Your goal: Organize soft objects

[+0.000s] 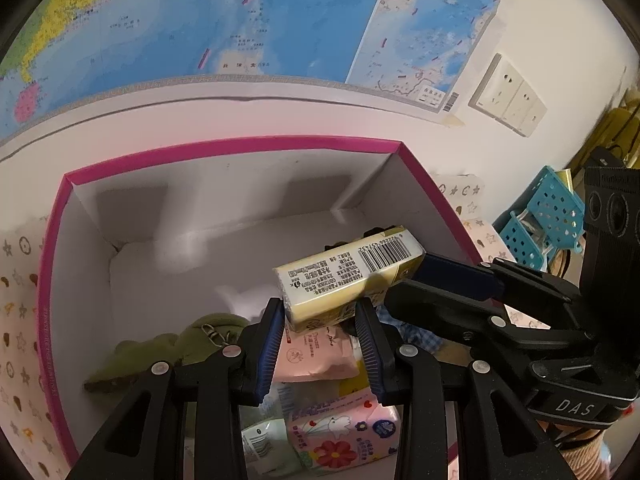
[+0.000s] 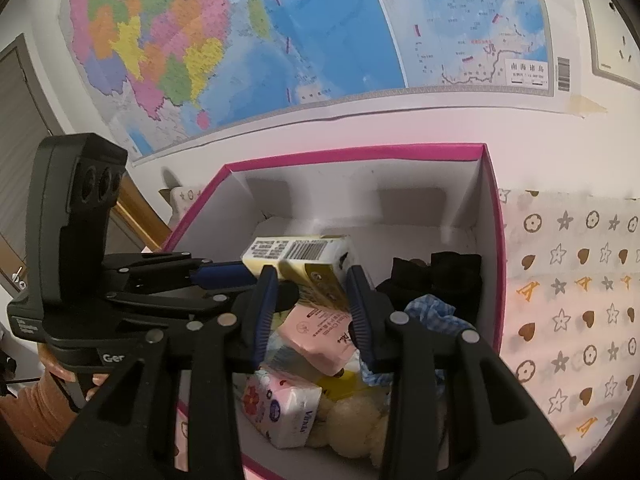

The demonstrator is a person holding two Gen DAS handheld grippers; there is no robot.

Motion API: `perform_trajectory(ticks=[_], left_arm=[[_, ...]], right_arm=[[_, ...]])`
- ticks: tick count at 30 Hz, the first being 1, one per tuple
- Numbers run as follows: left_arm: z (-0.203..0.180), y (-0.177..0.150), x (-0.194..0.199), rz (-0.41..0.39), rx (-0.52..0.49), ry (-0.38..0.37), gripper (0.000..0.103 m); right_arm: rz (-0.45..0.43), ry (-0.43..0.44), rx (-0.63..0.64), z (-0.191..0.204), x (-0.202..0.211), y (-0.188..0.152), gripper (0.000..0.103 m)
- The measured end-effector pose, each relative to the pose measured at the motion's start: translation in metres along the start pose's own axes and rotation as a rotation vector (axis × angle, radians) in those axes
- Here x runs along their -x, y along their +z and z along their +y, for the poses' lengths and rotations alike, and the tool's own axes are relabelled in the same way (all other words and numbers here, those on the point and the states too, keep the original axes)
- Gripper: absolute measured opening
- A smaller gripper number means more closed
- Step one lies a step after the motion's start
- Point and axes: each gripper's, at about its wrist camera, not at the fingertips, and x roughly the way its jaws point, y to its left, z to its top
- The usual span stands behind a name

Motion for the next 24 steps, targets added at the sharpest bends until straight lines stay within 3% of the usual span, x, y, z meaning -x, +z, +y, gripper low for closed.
perform_trajectory(ticks=[21,24], left_arm=[[0.014,0.007,-0.014,0.072,0.077,-0.006,0.036],[0.018,0.008,-0.014,0.07,0.093,-0.012,0.045]], right_arm=[[0.034,-0.021,-0.063,-0.006,-0.017,0.004,0.041],[0.026,-0.021,-0.072,-0.007,-0.015,0.001,0.045]])
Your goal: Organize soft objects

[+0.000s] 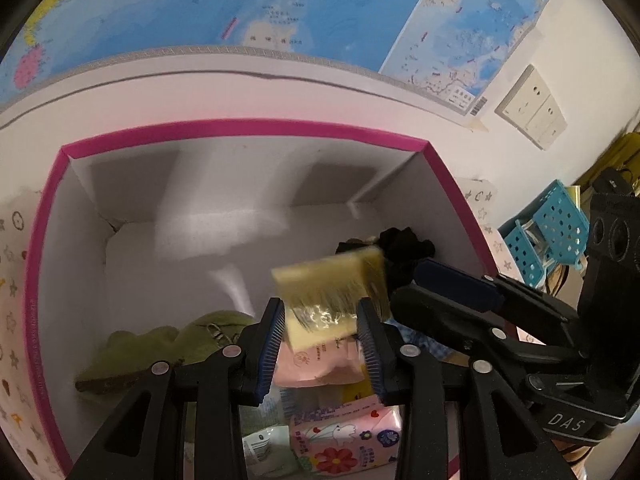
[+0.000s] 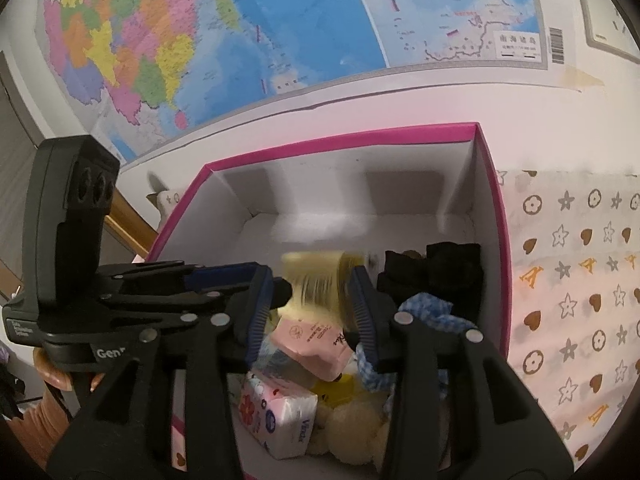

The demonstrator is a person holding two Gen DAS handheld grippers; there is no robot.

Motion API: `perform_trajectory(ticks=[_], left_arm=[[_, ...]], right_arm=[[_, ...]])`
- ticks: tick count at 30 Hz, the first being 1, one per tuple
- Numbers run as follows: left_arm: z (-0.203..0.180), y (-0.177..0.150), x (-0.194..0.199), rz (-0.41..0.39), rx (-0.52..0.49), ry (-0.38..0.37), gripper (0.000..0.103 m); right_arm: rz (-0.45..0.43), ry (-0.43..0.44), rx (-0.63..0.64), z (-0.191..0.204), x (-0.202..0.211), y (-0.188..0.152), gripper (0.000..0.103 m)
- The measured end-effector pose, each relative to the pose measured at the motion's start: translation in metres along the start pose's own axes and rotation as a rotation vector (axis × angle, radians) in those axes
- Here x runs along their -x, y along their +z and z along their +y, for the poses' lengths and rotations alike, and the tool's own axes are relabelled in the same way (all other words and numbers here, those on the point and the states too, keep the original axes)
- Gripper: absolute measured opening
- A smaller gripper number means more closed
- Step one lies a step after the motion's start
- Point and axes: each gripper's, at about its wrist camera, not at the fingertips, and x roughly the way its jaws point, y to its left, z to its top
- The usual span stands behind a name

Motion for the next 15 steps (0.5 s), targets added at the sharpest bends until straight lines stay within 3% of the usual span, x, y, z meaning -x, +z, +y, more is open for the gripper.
perform_trajectory(ticks=[6,10,13,15], left_arm=[[0.0,-0.013,0.019,-0.09,-0.036,-0.003,0.06],[-0.006,-0.038,0.048,-0.203,-0.105,-0.005,0.081],[-0.012,-0.061,0.069,-0.294,-0.158,-0.002,0.089],[-0.015,-0.074,0.081,-0.34,-0.168,0.005,0.098]], right_arm=[[-0.036,-0.016,0.051,0.009,0.022,-0.019,0.048],[-0.086,-0.036,0.139,0.026,0.049,-0.044,0.056],[-0.159,-0.063,0.207,0.041,0.072,-0.068,0.074],[-0.212,-0.067,0.244,0.049,0.085,-0.086,0.093]])
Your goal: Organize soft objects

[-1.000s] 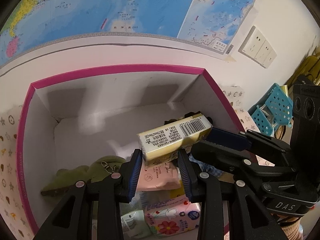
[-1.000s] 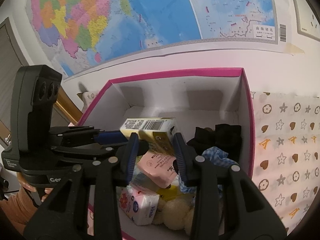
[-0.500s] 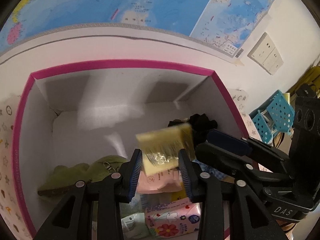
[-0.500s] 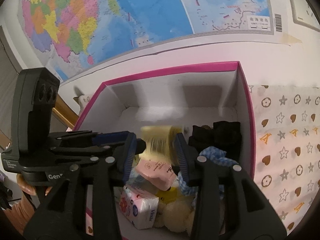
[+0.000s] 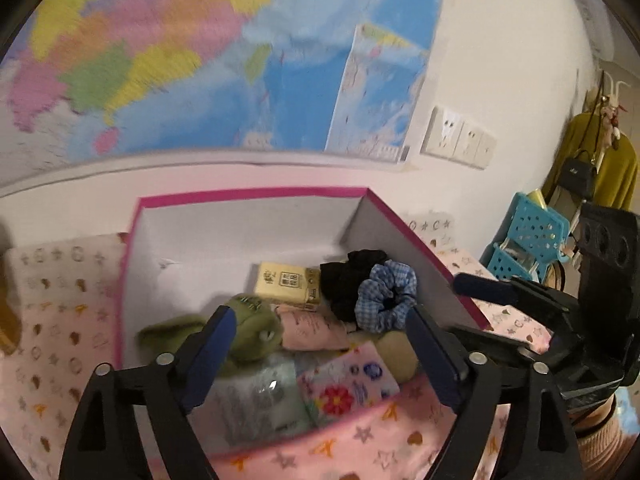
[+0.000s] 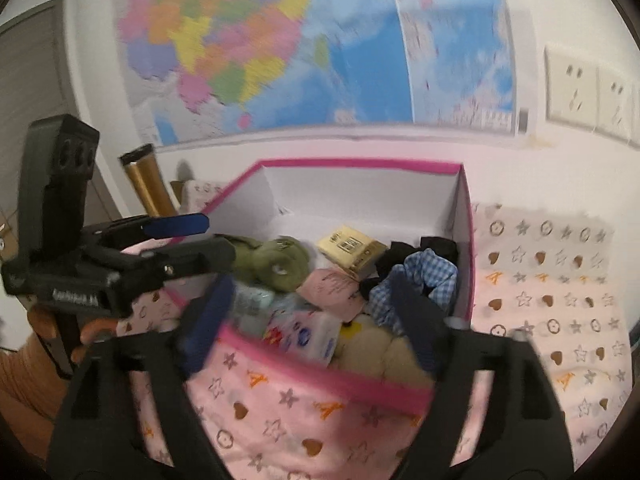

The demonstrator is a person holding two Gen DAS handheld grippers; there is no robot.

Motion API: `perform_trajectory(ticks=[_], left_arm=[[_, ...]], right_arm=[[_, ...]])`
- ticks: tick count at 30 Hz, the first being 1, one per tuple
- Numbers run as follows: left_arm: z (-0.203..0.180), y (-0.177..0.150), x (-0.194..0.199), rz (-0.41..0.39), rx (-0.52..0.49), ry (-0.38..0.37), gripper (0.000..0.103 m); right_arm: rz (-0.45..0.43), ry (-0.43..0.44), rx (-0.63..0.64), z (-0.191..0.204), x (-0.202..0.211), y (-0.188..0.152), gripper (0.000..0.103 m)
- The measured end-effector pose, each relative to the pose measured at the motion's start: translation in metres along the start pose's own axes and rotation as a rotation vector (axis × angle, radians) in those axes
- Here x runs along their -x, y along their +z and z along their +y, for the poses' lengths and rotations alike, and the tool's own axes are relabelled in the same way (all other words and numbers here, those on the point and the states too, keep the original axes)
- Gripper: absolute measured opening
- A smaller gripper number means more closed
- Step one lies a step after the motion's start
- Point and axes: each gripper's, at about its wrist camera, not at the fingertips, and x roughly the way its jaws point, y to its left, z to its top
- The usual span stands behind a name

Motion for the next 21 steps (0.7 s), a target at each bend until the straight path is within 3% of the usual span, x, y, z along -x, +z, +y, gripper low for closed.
perform_trajectory(ticks=[1,6,10,18,21], left_arm=[[-0.001,-0.008,0.012,-0.031,-0.005,0.008,0.103],[0.001,-0.038,0.05,-0.12,0.007,0.076,0.103],[-0.004,-0.068,0.063,-0.116,-0.007,0.189,0.103],[-0.006,-0.1,0.071,-0.067,0.051,0.239,0.103],[-0.013,-0.109,0.07,-0.056,0.027,0.279,0.103]], right_arm=[[-0.016,-0.013,0.015,0.005,0.007,-0.006,0.095],[-0.032,-0.072,0.059,0.028,0.019,-0.039,0.102],[0.0,-0.1,0.037,0.036,0.016,-0.056,0.102],[0.033,-0.094,-0.002,0.048,0.017,-0.079,0.102],[0.034,-0.091,0.012,0.053,0.019,-0.082,0.102]])
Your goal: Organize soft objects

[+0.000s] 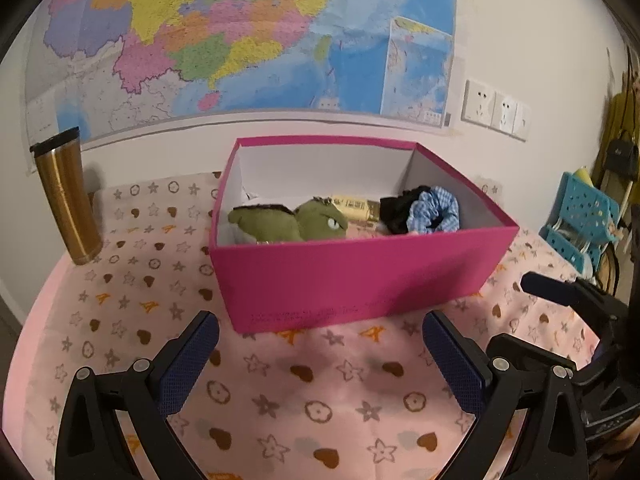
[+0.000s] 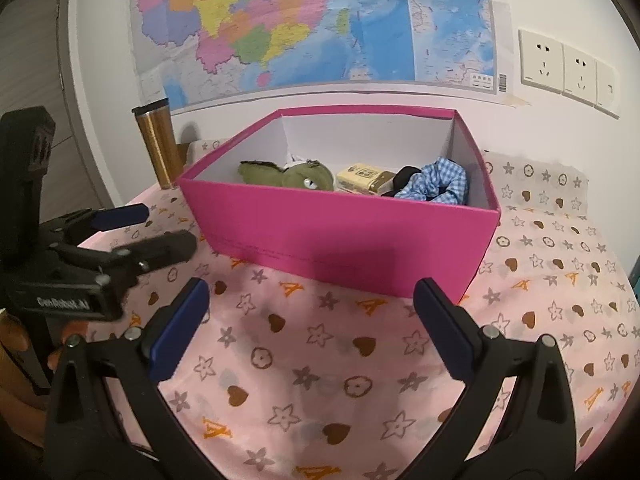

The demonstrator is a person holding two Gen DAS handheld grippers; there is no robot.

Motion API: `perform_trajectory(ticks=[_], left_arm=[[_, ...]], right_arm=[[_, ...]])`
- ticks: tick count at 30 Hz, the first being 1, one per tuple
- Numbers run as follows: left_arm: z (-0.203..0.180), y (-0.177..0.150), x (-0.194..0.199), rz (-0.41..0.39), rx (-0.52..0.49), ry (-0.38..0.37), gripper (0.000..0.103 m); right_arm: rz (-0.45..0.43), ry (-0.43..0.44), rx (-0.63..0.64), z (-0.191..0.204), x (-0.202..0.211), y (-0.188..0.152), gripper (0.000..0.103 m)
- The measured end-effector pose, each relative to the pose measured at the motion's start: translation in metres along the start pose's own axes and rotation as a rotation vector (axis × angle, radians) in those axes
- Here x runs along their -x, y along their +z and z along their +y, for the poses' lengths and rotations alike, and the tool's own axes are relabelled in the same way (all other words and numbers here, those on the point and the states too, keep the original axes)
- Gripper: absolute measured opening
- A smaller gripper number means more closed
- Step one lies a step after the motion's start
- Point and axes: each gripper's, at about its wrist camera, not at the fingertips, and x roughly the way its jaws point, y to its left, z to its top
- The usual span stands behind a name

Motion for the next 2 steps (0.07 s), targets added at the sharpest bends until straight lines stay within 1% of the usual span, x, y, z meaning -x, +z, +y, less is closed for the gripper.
perform_trajectory(ticks=[2], left_arm=[[-0.0033,-0.0043,0.0011,0.003,-0.007,0.002,0.103]], right_arm=[[-0.002,-0.01,0.011,0.003,0.0023,-0.0031,0.102]])
